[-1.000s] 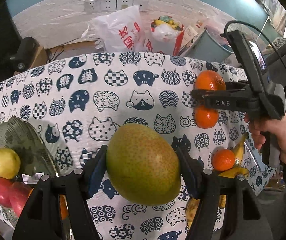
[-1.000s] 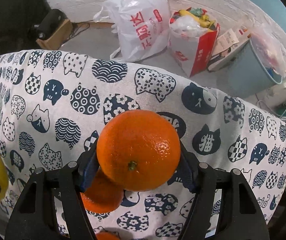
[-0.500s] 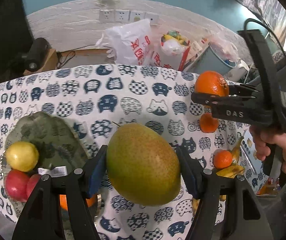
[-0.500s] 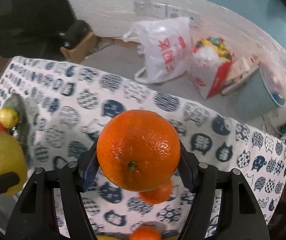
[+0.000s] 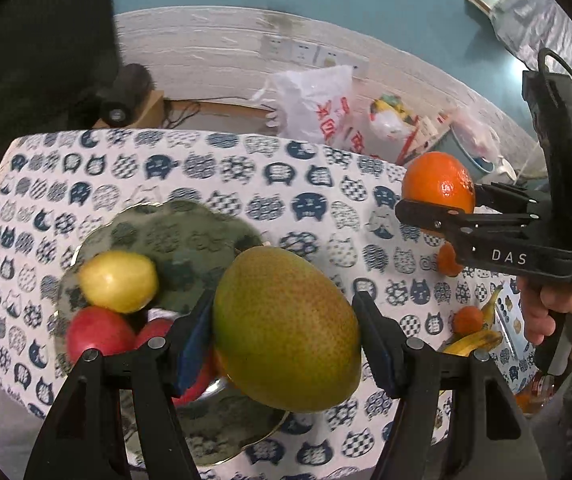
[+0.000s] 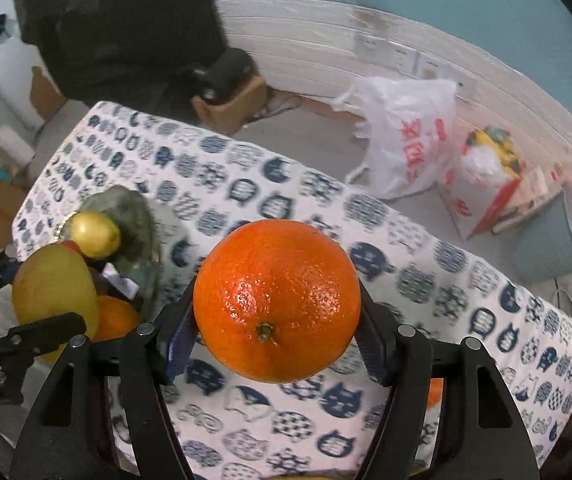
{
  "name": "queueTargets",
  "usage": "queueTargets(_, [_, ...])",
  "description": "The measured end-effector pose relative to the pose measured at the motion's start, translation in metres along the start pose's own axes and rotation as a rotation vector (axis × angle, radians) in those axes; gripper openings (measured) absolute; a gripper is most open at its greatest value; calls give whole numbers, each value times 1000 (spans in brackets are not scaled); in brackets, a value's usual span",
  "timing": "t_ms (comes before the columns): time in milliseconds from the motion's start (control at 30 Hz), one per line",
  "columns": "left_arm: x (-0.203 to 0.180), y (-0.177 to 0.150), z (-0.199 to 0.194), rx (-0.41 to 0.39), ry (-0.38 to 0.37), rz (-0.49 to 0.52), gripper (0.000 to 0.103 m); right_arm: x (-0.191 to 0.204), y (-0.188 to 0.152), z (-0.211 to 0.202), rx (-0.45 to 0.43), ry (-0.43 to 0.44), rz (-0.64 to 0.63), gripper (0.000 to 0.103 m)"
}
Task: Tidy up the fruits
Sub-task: 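Carry pear and orange onto the green glass plate and open both tools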
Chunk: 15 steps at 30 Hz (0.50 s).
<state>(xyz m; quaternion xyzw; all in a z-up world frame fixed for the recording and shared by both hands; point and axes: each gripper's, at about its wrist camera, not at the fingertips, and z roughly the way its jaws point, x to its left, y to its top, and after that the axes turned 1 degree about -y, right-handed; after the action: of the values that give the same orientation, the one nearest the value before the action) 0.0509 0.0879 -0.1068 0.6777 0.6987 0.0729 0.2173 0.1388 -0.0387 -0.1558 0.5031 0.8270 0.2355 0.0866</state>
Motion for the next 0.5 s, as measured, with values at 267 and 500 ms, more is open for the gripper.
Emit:
queueTargets(267, [39, -21, -17, 3, 20, -59, 69, 44, 11, 15, 17, 46, -56, 69])
queueTargets(500, [69, -36, -26, 2, 39, -111, 69, 78, 18, 30, 42, 81, -96, 69])
